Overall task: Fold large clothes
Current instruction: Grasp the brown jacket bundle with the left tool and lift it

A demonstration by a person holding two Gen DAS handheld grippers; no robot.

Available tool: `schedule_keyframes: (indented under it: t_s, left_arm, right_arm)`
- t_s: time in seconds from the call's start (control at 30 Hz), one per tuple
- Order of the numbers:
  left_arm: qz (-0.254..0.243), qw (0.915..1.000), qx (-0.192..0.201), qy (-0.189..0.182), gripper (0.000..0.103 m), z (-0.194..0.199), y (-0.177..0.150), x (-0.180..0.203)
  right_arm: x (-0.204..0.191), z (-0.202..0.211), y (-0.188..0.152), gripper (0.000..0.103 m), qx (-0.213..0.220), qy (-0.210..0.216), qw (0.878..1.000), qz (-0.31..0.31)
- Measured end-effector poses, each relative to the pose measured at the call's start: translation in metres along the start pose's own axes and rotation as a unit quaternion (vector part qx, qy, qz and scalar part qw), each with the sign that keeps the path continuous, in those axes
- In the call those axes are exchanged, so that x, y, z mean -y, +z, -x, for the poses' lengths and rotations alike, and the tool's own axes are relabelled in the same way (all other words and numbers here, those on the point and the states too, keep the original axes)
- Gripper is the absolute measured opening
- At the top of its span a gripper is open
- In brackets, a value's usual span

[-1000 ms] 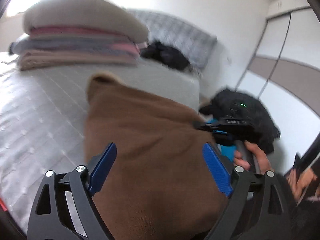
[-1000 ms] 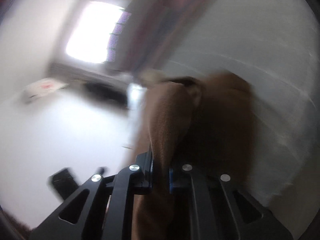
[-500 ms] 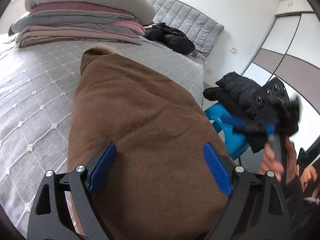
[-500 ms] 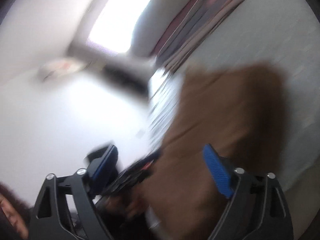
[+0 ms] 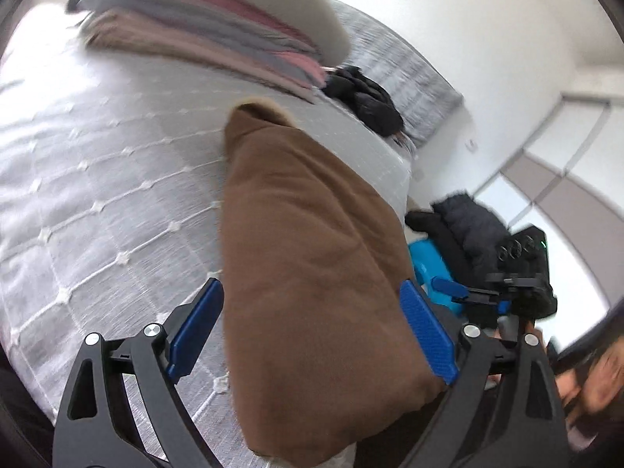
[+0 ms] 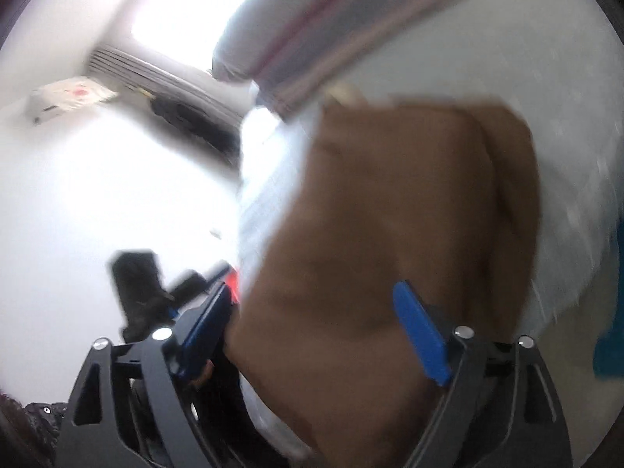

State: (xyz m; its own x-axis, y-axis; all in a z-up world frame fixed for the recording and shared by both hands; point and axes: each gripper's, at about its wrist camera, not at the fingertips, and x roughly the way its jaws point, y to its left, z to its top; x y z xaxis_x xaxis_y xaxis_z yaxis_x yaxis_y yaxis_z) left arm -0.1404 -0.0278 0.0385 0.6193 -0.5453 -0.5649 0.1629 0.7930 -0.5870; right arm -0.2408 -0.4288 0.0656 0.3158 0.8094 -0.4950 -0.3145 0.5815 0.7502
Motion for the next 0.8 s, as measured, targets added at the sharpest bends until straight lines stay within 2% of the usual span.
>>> schedule_keyframes:
  t_s: [0.03, 0.1, 0.17, 0.2, 0.23, 0.3, 0.33, 0.37, 0.43, 0.57, 0.63, 0.67, 0.7, 0.73, 0.8]
  left_arm:
    - [0.017, 0.9998, 0.002, -0.007, 0.088, 0.001, 0.004, -0.008]
    - [0.029, 0.9995, 0.007, -0.006, 0.088, 0.001, 0.009, -0.015]
    - [0.036, 0.9993, 0.006, -0.007, 0.088, -0.001, 0.013, -0.022]
    - [0.040, 0.9991, 0.003, -0.009, 0.088, -0.004, 0.014, -0.026]
    - [0.043, 0.9990, 0.000, -0.010, 0.088, -0.006, 0.015, -0.030]
    - [0.047, 0.9988, -0.008, -0.011, 0.088, -0.013, 0.016, -0.036]
    - [0.048, 0.9987, -0.014, -0.011, 0.088, -0.017, 0.017, -0.041]
    - [0.048, 0.9986, -0.017, -0.011, 0.088, -0.021, 0.019, -0.044]
    - [0.046, 0.9986, -0.024, -0.009, 0.088, -0.030, 0.022, -0.051]
    - [0.039, 0.9989, -0.025, 0.005, 0.088, -0.042, 0.030, -0.059]
    - [0.033, 0.9992, -0.021, 0.005, 0.088, -0.044, 0.034, -0.057]
    - [0.031, 0.9993, -0.019, 0.004, 0.088, -0.045, 0.035, -0.056]
    - [0.028, 0.9995, -0.016, 0.003, 0.088, -0.045, 0.036, -0.055]
    - [0.022, 0.9997, -0.011, 0.003, 0.088, -0.044, 0.037, -0.052]
    - [0.002, 1.0000, 0.000, 0.002, 0.088, -0.043, 0.039, -0.041]
  right_arm:
    - [-0.004, -0.001, 0.007, 0.094, 0.020, 0.009, 1.000, -0.004]
    - [0.001, -0.013, 0.016, 0.094, 0.034, 0.032, 0.999, -0.025]
    - [0.021, -0.028, 0.021, 0.094, 0.044, 0.062, 0.995, -0.065]
    - [0.041, -0.038, 0.020, 0.094, 0.047, 0.062, 0.992, -0.100]
    - [0.065, -0.052, 0.016, 0.092, 0.035, 0.032, 0.989, -0.140]
    - [0.089, -0.062, 0.007, 0.086, 0.014, 0.046, 0.982, -0.182]
    - [0.092, -0.056, 0.004, 0.085, 0.021, 0.052, 0.980, -0.191]
    - [0.087, -0.052, 0.004, 0.085, 0.024, 0.050, 0.981, -0.185]
    - [0.067, -0.034, 0.001, 0.087, 0.042, 0.015, 0.987, -0.155]
    - [0.029, -0.012, 0.014, 0.095, 0.088, 0.021, 0.991, -0.096]
    - [0.018, -0.015, 0.023, 0.096, 0.104, 0.021, 0.991, -0.079]
    - [0.032, -0.009, 0.036, 0.096, 0.103, 0.015, 0.991, -0.083]
    - [0.040, -0.020, 0.037, 0.096, 0.095, -0.006, 0.991, -0.094]
    - [0.056, -0.031, 0.034, 0.096, 0.080, -0.044, 0.990, -0.107]
    - [0.079, -0.050, 0.028, 0.096, 0.081, -0.030, 0.989, -0.121]
